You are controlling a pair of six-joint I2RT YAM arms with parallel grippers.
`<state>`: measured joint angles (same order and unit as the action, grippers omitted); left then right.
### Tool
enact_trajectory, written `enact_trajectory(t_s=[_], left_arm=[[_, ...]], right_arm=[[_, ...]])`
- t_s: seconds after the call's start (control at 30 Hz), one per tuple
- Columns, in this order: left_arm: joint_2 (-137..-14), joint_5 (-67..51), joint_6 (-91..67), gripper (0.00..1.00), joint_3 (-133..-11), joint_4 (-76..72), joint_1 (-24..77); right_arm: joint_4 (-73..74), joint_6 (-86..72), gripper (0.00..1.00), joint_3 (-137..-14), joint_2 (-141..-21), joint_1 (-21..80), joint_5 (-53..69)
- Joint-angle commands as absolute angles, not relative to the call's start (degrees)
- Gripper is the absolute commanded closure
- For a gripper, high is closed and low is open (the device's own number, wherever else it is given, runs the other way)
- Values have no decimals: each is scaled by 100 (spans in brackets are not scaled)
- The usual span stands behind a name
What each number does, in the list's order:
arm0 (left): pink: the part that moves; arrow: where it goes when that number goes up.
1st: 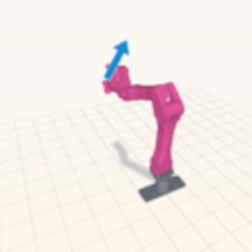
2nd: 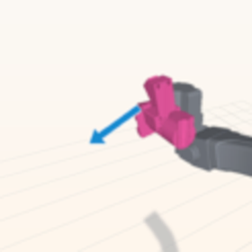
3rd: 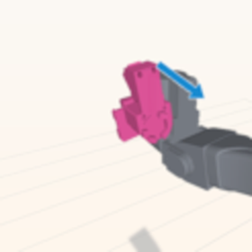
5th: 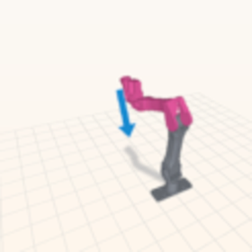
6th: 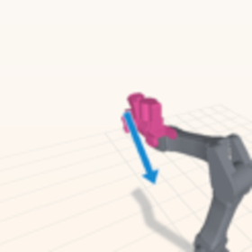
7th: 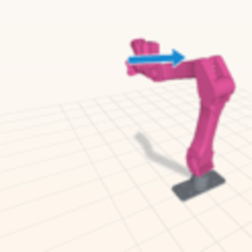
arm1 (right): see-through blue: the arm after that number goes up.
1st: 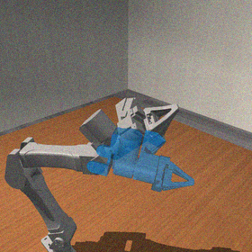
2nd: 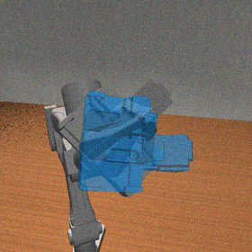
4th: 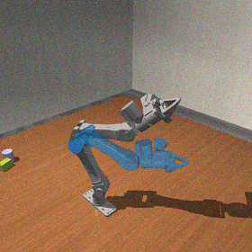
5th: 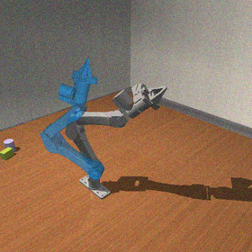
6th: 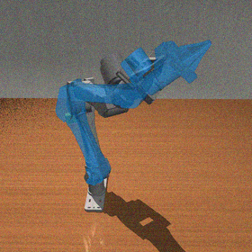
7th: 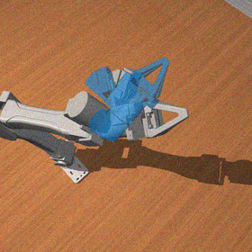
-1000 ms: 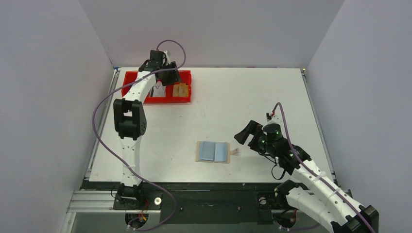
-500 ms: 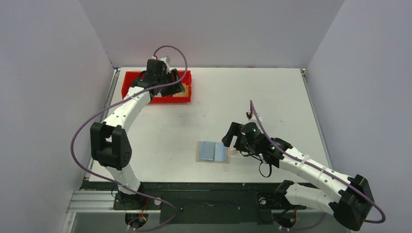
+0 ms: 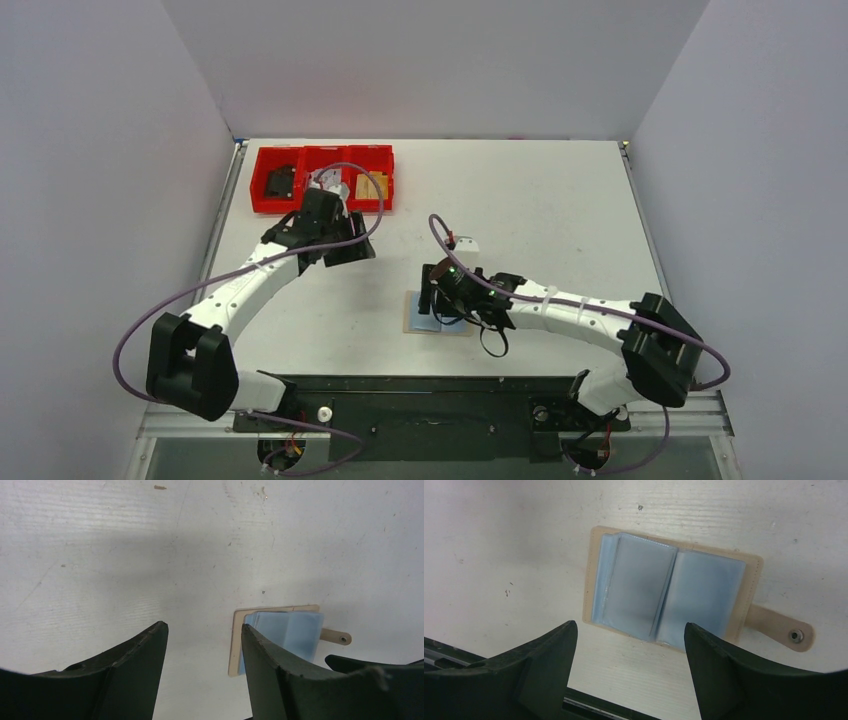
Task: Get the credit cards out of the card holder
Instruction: Remove the credit card from the card holder.
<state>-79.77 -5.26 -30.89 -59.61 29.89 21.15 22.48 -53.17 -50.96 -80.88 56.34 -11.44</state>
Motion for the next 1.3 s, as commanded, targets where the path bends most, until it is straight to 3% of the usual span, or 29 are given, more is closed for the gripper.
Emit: enact_trajectory(t_s=[0.0,0.4,0.53,0.9,1.13,1.27], left_arm=[[-7448,-538,-3055,46,-5601,2843,2170],[-7027,-969,-3033,46,-5068,2640,2197],[-7029,-997,-3047,46,-5018,2566,2197],[-7088,-1123,-3076,46,-4930,2443,2197],[-7108,-1155,-3114,46,-4919,2440,2205],[-7131,-1185,-3148,46,-4904,2434,2225]], right_arm=[[2097,-5390,27,-5498,-8537,5814,-1423],[2424,-5571,37,-6087,-9735,5882,-1694],[2505,-5617,43,-6130,-9858,5889,-1731],[2643,-5518,45,-6275,-10218,5928,-1670],[2582,-5472,58,-6128,-10196,5924,-1687],[2297,-5378,58,-5861,-10022,5912,-1584]])
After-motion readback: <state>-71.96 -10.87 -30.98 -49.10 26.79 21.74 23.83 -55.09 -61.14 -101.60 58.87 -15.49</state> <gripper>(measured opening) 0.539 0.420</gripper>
